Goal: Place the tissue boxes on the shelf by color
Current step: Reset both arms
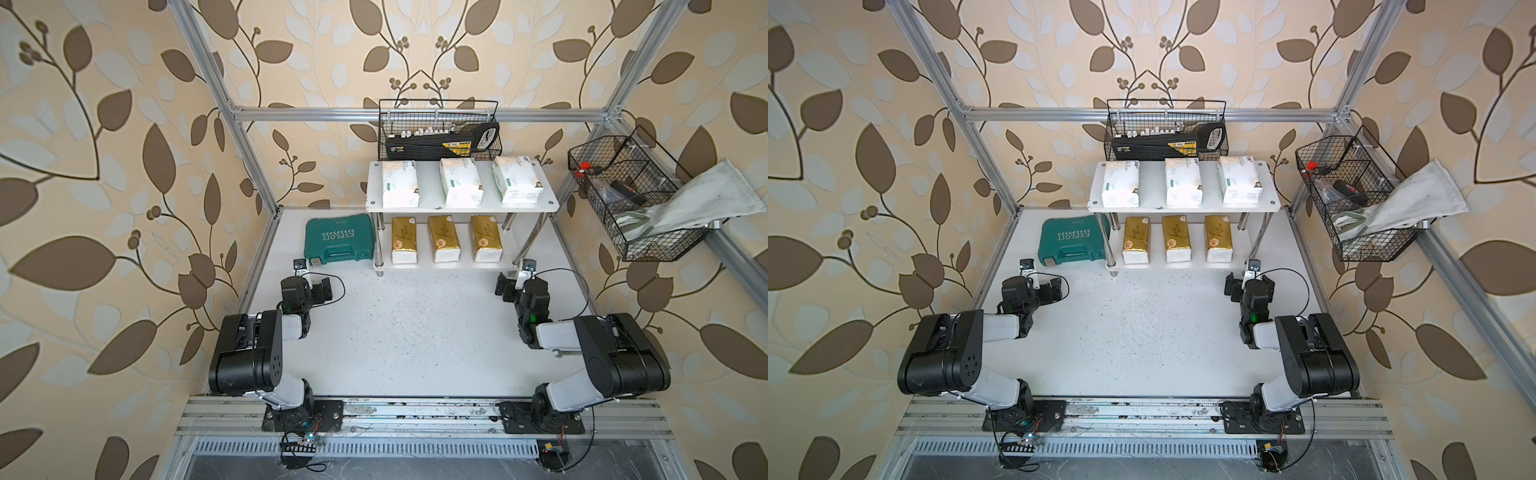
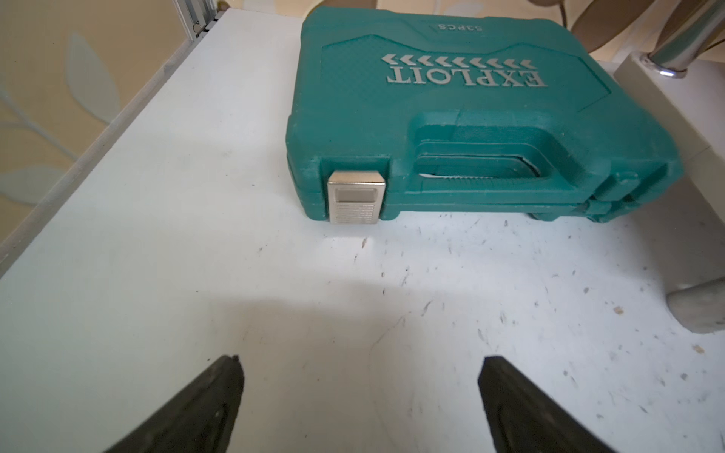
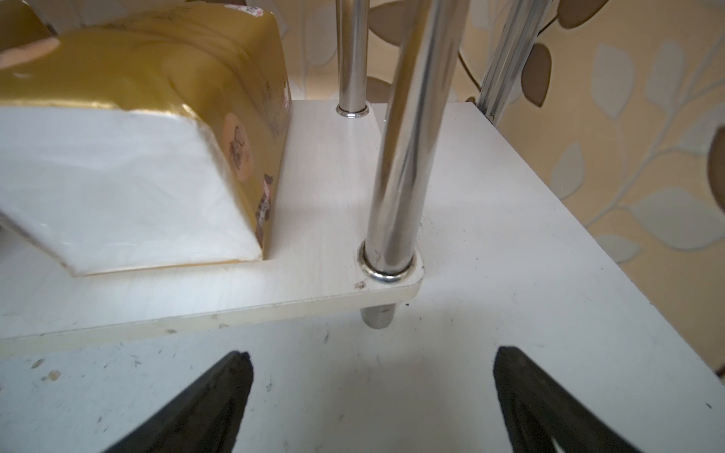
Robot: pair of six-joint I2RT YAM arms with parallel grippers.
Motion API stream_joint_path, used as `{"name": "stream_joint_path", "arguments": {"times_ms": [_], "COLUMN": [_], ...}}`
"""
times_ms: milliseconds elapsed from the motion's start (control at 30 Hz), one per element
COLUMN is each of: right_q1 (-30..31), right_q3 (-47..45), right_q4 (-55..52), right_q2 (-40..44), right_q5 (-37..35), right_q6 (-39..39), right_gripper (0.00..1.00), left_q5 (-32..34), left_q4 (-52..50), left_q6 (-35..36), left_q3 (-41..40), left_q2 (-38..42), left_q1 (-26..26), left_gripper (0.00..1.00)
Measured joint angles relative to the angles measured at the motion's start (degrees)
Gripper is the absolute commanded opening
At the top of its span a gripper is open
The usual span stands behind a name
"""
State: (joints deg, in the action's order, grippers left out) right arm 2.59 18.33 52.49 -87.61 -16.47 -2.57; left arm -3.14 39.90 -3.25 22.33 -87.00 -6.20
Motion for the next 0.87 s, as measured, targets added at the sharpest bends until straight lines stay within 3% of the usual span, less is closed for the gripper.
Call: {"name": "stream_joint_path", "arguments": {"times_ms": [867], "right_q1": [0.0], "right_q3": [0.2], "right_q4": [0.0], "right_q2": [0.0], "right_q5": [0.0], "right_q6": [0.0], "right_gripper": [0.99], "left_q5": [-0.5], "left_q4": [-0.9], "left_q6": [-0.1], "left_q3": [0.4], "left_q2": [0.0], "left_q1": [-0.9], "left_gripper": [0.99]}}
